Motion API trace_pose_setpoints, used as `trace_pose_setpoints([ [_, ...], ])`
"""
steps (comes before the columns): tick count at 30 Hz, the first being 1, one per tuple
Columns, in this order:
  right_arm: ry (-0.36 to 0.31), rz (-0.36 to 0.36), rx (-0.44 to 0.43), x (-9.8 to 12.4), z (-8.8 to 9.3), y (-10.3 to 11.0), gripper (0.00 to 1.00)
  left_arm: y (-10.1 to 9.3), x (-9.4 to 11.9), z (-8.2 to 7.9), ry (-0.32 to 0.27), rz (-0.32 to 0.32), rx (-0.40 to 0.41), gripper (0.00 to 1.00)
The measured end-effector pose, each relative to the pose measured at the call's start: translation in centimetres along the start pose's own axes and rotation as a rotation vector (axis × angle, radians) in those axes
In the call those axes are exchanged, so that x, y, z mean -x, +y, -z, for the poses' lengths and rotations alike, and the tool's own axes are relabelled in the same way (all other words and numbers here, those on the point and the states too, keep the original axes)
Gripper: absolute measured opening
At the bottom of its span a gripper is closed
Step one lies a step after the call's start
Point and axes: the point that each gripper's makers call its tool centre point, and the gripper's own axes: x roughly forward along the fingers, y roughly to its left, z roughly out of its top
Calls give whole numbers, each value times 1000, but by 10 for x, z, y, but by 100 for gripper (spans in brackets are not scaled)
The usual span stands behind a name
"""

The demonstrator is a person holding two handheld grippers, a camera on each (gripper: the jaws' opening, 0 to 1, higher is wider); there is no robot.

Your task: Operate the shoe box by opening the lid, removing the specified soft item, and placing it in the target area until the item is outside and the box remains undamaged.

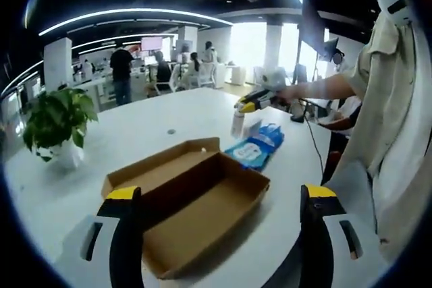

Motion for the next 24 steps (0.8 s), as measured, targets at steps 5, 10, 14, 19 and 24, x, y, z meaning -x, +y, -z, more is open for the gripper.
trace_pose_setpoints([
  [5,17,-2,7,-5,9,-11,17,7,5,5,10,-34,11,100],
  [10,28,-12,7,-11,19,-16,17,12,6,9,13,-53,30,100],
  [14,43,-31,15,-18,27,-17,17,15,5,12,20,-63,39,100],
  [19,58,-46,23,-27,37,-21,17,18,4,16,30,-73,47,100],
  [24,66,-67,25,-35,44,-20,17,22,2,23,43,-84,62,99],
])
